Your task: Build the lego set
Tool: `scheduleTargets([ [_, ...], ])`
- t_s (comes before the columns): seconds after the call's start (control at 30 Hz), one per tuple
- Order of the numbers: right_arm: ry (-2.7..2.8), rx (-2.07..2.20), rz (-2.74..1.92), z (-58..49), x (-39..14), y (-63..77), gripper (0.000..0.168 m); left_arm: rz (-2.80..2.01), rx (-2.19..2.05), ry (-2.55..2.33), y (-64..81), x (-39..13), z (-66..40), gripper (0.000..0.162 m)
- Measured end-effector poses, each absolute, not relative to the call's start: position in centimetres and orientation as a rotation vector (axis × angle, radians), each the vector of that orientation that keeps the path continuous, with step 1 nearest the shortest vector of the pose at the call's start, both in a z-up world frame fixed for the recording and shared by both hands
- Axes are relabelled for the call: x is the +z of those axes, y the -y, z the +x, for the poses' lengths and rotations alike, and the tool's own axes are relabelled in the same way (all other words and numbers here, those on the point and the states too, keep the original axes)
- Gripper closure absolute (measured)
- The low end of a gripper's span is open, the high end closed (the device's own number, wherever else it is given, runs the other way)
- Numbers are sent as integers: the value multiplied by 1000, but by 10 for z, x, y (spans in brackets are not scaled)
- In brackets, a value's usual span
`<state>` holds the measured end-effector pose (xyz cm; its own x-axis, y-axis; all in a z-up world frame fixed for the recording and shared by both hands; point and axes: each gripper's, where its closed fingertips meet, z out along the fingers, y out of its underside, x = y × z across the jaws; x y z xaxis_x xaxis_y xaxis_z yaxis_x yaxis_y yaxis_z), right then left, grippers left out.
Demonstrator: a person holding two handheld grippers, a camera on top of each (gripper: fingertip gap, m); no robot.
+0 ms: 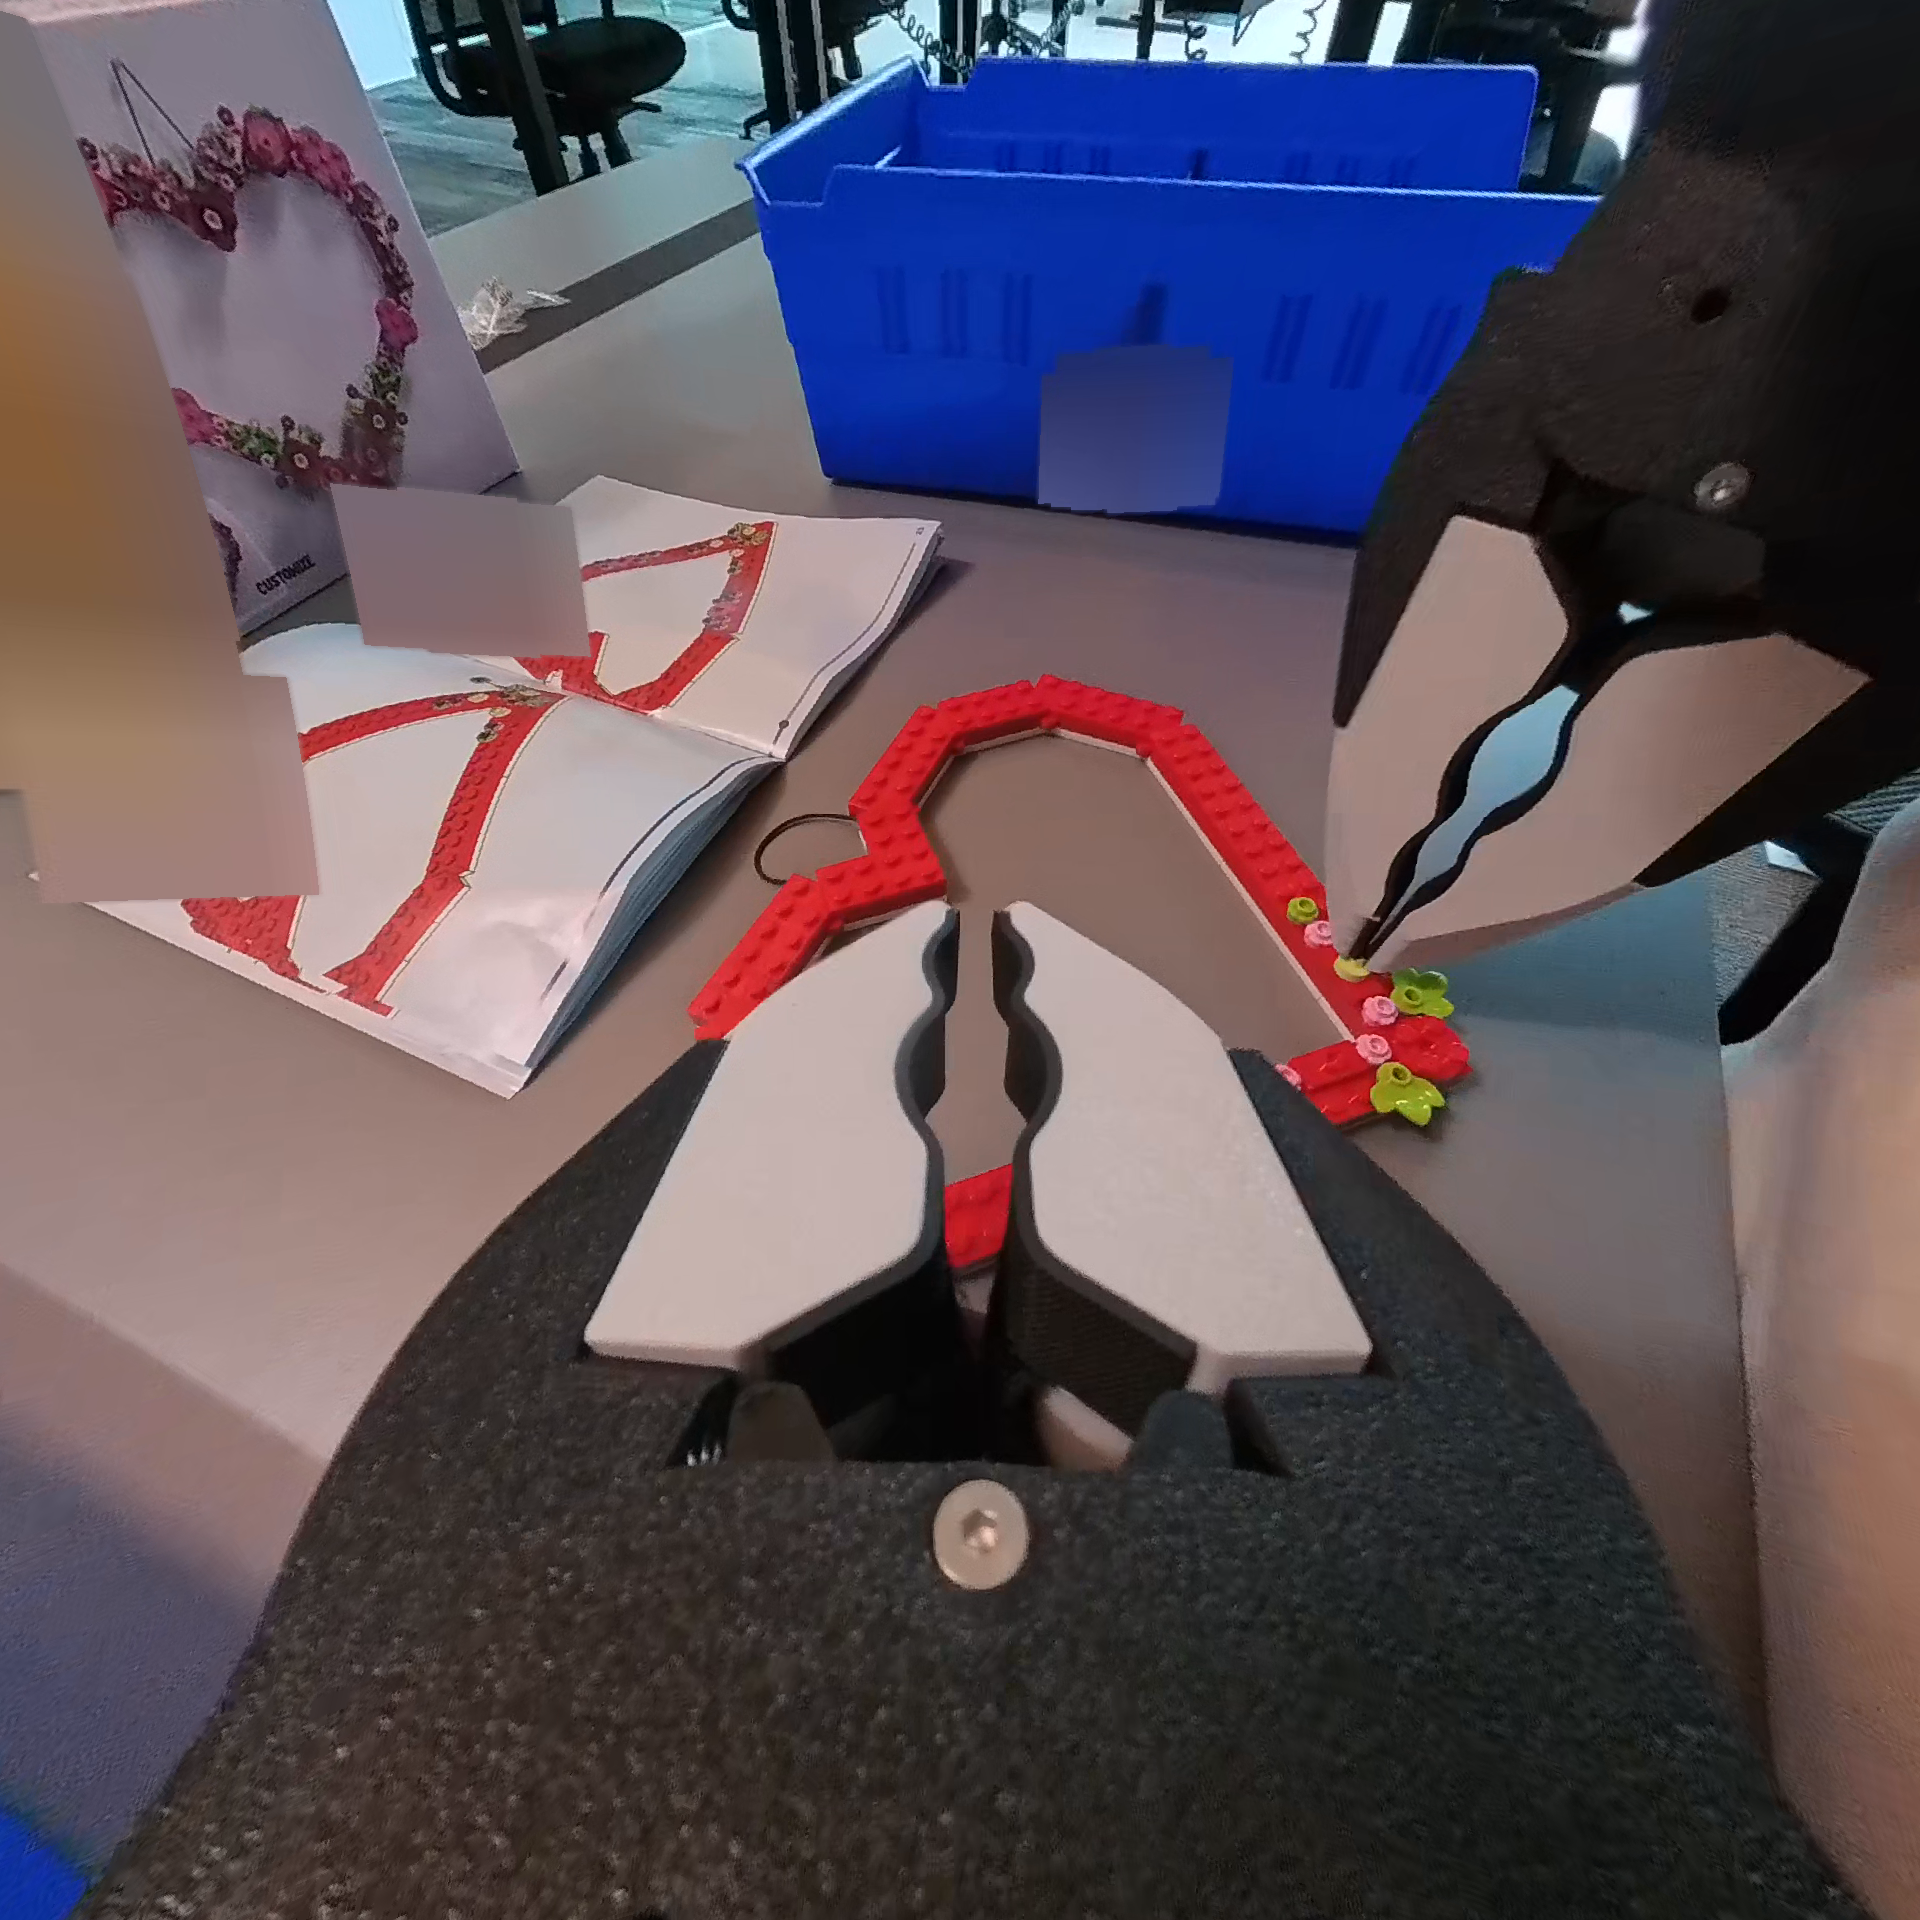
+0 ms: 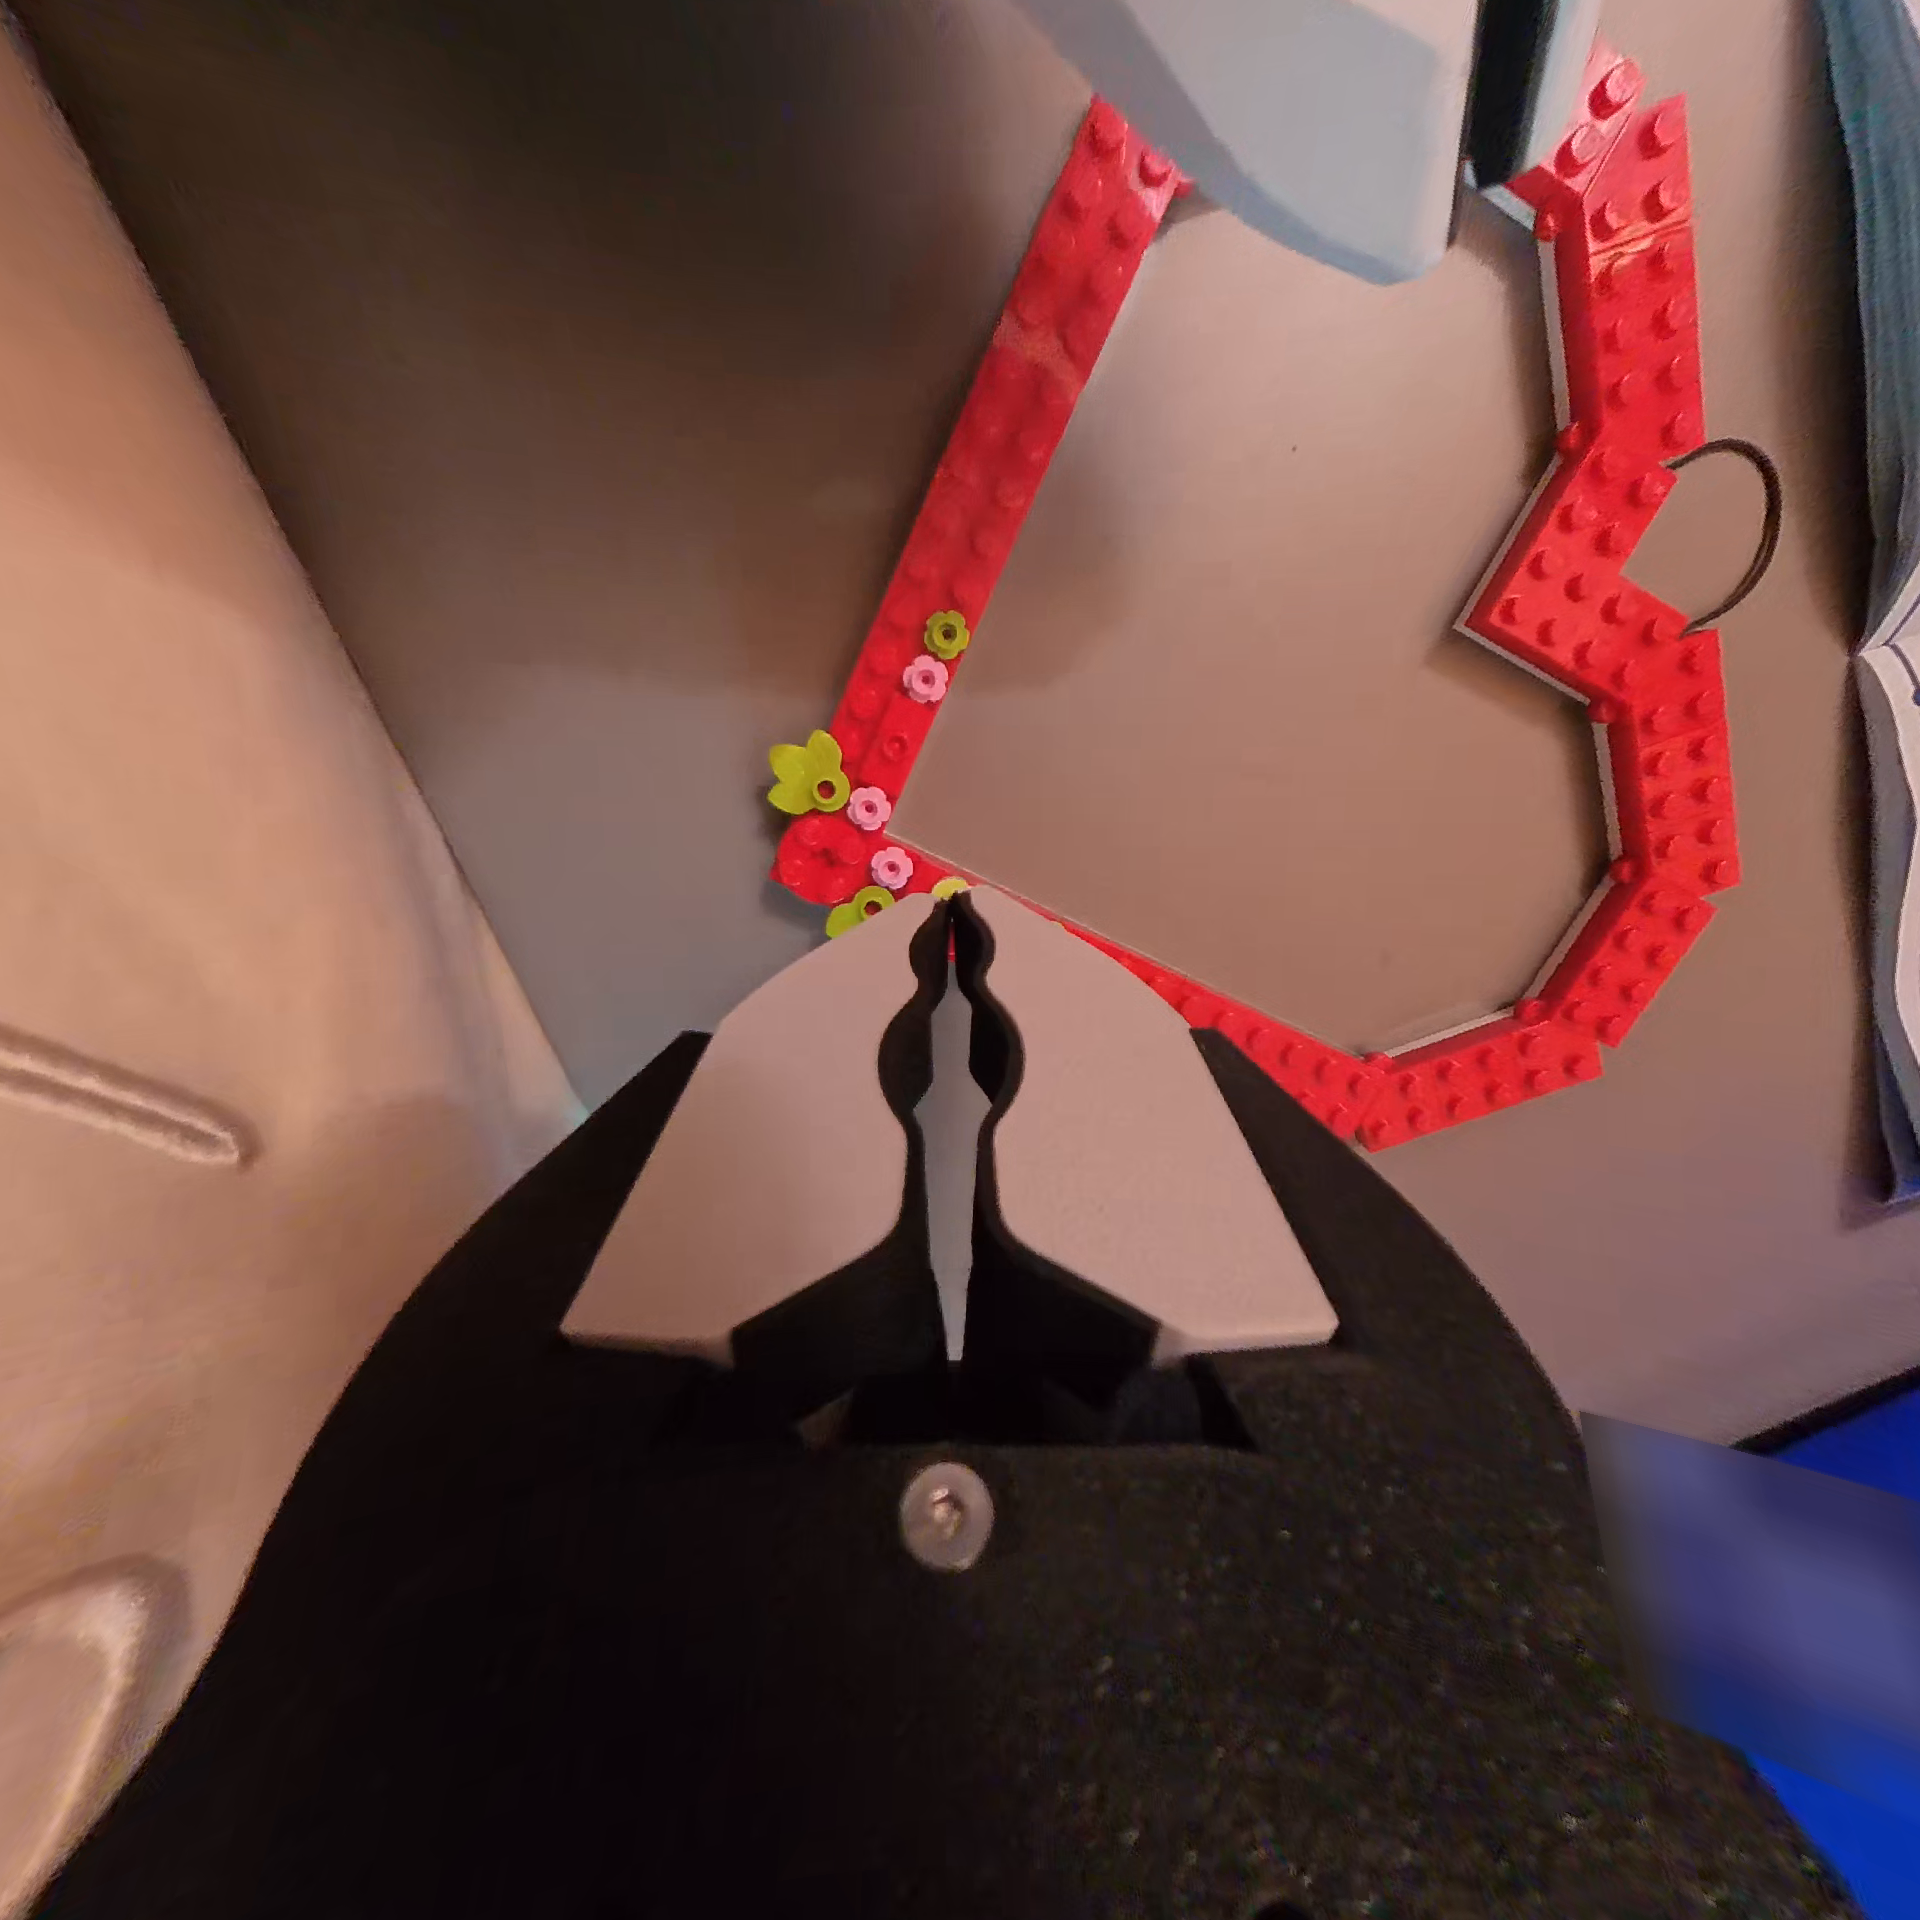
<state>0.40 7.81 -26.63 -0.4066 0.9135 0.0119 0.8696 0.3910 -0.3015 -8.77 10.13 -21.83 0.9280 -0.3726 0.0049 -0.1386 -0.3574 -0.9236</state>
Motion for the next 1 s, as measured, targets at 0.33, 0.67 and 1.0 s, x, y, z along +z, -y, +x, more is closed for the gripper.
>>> scheduleTargets([
  [0.33, 2207, 1010, -1603, 3, -202, -90, 150, -1793, -225, -319, -117, -193, -91, 155],
  [0.67, 1933, 614, -1547, 61, -121, -299, 161, -1763, -291, -230, -140, -180, -97, 155],
  [1.0, 2399, 327, -1566, 44, -235, -404, 162, -1789, -200, -173, -171, -171, -103, 155],
])
